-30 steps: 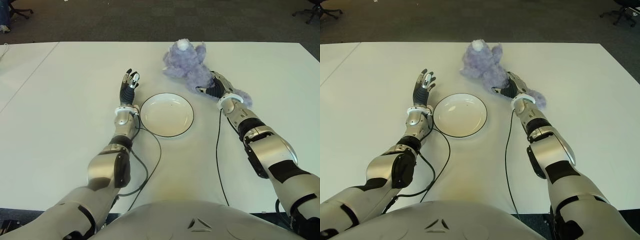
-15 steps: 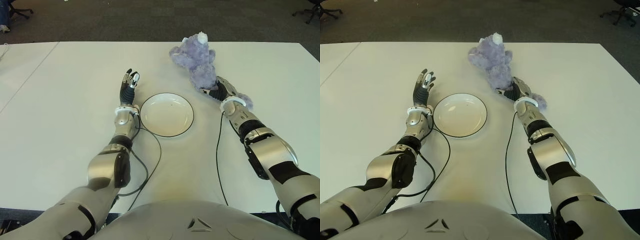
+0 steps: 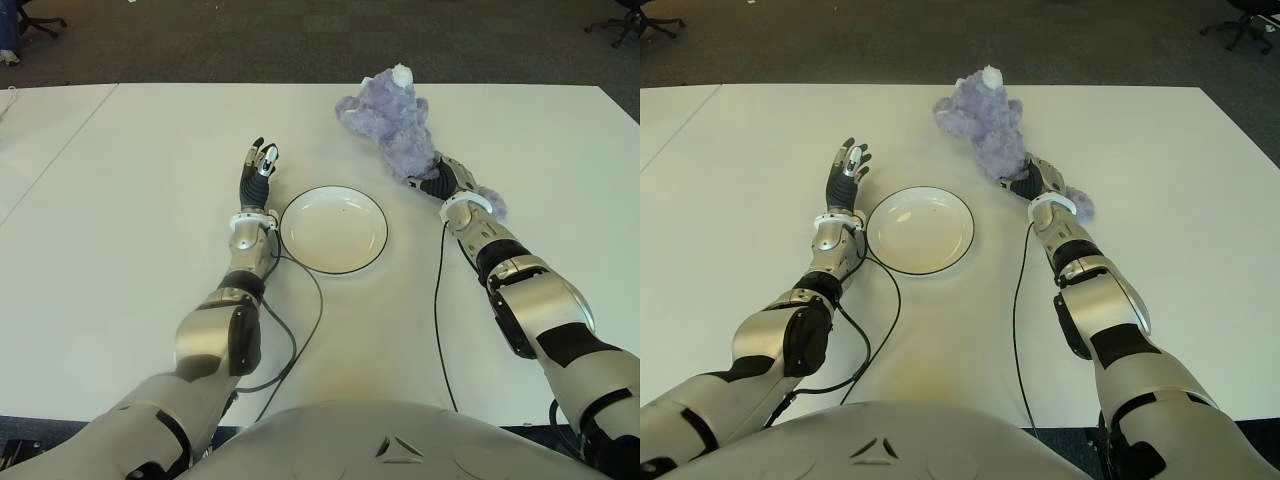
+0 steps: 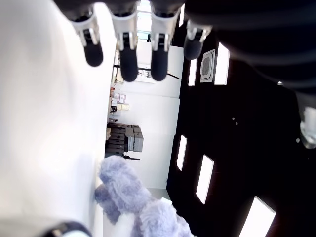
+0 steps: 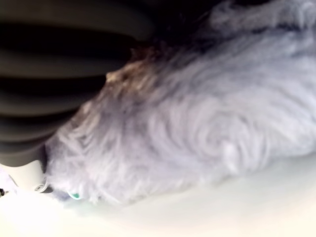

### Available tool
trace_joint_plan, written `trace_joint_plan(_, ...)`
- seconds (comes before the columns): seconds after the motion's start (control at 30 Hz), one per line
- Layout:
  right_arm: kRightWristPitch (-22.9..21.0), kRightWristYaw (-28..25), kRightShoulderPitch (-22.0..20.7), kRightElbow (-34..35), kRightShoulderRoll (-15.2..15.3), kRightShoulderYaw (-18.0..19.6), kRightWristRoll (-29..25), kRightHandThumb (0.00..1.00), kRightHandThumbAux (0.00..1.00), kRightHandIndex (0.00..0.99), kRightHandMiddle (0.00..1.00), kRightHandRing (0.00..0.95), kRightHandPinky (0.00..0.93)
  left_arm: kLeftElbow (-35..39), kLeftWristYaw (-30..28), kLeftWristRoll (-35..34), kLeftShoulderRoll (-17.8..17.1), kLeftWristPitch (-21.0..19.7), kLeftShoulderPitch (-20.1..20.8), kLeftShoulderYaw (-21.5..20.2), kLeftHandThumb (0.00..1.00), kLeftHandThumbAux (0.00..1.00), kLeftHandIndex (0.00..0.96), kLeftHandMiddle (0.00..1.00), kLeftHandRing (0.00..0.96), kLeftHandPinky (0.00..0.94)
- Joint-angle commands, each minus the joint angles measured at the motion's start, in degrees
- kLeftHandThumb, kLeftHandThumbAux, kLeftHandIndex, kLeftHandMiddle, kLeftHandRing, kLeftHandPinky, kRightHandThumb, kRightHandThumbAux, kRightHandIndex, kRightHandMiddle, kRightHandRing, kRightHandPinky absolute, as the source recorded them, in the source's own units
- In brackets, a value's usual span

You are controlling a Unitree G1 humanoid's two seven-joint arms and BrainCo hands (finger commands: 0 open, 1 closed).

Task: Put the doll into the plate.

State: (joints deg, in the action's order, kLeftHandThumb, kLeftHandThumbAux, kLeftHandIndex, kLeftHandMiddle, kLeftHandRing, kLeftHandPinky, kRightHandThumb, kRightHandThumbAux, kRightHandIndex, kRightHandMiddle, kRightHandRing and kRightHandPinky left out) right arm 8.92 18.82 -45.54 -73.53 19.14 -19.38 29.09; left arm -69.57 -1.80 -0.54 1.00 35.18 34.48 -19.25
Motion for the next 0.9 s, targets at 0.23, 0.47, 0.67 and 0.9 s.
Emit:
trace_joint_plan(0.23,-3.43,-0.29,7.34,-3.91,-2.15,5.03,-4.25,0.504,0.662,0.662,0.752,0.75,0.772,-7.52,0.78,-0.32,1.67,-4.42,-14.81,-0.21,0.0,0.38,0.089,0.179,0.17,0.116)
trace_joint_plan(0.47,-1.74,0.8,7.97,-3.97,-1.57,8.87,-7.07,0.511,0.683,0.712,0.818,0.821,0.824,-7.44,-0.46,-1.36,2.05,-4.03,-14.72,-1.03,0.0,0.376,0.075,0.163,0.158,0.081)
trace_joint_plan(0.67,-0.02,2.61,8.34,-3.94,-1.48,10.54,-7.8,0.512,0.683,0.715,0.826,0.825,0.821,-7.47,-0.21,-1.3,2.11,-4.13,-14.59,-1.02,0.0,0.369,0.076,0.16,0.154,0.074)
trace_joint_plan(0.9,2.8,4.03,8.74,-3.71,-0.94,11.77,-7.79,0.498,0.696,0.706,0.834,0.843,0.824,-7.48,-0.66,-1.59,2.19,-4.2,-14.49,-1.29,0.0,0.367,0.081,0.166,0.155,0.067)
